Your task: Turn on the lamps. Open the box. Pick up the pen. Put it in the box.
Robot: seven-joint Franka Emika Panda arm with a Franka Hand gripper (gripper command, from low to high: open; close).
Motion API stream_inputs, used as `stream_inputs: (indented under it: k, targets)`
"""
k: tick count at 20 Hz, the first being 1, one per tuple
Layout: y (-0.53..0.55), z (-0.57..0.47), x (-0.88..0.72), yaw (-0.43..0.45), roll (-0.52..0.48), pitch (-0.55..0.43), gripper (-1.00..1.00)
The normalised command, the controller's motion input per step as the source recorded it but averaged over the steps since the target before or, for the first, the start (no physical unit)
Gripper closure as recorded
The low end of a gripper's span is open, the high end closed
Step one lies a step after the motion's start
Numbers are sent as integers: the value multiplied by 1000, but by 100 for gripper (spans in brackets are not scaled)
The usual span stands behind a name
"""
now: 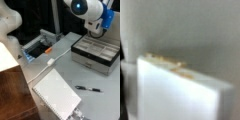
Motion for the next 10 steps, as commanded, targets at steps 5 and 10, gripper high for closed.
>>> stream_inputs:
  k: [5, 10]
  targets:
    - [254, -86, -166, -161, 15, 13, -100]
    - [198, -101, -87, -179, 22, 36, -100]
